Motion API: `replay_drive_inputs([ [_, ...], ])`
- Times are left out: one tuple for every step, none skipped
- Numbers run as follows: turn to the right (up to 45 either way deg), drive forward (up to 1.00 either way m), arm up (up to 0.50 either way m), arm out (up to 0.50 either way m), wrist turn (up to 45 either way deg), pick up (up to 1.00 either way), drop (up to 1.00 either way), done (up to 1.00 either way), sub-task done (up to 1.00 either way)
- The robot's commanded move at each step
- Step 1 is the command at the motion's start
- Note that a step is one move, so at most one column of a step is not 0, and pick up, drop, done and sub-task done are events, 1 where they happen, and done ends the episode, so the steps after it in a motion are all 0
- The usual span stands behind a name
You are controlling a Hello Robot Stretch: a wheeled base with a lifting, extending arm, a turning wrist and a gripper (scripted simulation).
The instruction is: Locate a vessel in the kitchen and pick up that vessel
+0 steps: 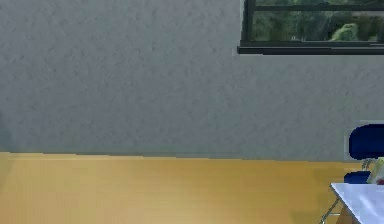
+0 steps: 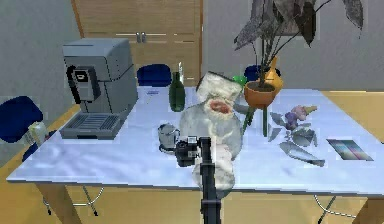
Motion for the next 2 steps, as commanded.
replay_drive_inputs([
  [0.0, 0.0, 0.1, 0.0, 0.0, 0.0, 0.0, 0.0, 0.0],
  [0.0, 0.0, 0.0, 0.0, 0.0, 0.0, 0.0, 1.0, 0.0],
])
